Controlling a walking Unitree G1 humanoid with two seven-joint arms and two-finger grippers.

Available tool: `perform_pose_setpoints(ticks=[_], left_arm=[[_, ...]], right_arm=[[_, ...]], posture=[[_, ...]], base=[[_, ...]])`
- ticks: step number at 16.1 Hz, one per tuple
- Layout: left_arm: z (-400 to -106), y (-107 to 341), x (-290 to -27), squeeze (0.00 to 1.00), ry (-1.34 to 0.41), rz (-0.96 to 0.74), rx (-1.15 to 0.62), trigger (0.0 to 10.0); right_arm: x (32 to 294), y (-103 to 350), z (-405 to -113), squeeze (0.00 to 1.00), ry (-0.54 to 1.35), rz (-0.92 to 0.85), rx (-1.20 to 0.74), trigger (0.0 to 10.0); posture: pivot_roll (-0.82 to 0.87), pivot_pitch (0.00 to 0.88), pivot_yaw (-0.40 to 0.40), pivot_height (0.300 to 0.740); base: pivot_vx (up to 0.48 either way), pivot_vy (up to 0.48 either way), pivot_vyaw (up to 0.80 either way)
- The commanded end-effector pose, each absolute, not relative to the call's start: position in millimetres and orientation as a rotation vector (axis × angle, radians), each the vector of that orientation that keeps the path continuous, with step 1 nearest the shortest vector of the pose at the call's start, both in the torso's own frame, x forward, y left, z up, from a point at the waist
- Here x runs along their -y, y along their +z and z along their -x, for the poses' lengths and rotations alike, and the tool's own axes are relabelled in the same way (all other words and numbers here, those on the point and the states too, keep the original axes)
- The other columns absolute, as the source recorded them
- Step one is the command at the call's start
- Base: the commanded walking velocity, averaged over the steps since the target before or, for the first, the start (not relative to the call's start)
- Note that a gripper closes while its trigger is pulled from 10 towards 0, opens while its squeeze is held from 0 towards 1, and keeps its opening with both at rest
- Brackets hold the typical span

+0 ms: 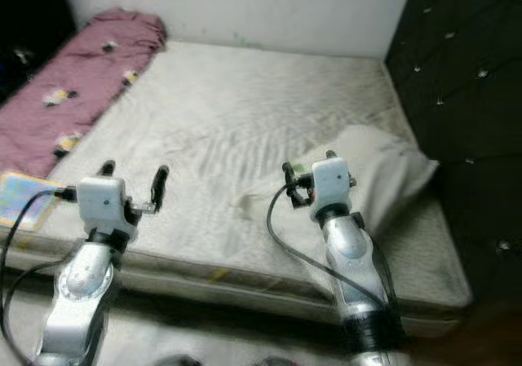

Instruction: Clean up the room

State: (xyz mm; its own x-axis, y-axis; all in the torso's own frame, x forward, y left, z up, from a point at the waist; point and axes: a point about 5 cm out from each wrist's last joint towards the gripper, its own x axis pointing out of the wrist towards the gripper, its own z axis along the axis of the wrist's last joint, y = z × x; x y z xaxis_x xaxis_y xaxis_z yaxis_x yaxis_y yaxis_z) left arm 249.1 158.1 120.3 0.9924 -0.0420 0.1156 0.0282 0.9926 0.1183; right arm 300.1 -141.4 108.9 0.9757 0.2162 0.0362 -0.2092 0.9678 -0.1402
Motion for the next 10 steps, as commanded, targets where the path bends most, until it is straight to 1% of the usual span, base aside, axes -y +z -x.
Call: perform_pose_setpoints(ticks=[1,6,10], left_arm=[[-251.0,122.9,-156.5,0.00,-0.044,-0.121,0.128,10.0],[-250.9,122.6,-156.0,0.00,-0.046,-0.123,0.130,10.0],[-250.9,124.0,-154.4,0.00,-0.074,-0.100,0.148,10.0]], right_arm=[[143.2,113.8,-301.3,0.00,0.218,0.146,0.069,10.0],[142.9,113.4,-301.1,0.00,0.221,0.149,0.068,10.0],[142.8,112.8,-300.9,0.00,0.221,0.150,0.065,10.0]], posture=[[-0.04,0.017,-0.023,0.740],[-0.04,0.017,-0.023,0.740],[-0.04,0.017,-0.023,0.740]], base=[[0.000,-0.349,0.00],[0.000,-0.343,0.00],[0.000,0.000,0.00]])
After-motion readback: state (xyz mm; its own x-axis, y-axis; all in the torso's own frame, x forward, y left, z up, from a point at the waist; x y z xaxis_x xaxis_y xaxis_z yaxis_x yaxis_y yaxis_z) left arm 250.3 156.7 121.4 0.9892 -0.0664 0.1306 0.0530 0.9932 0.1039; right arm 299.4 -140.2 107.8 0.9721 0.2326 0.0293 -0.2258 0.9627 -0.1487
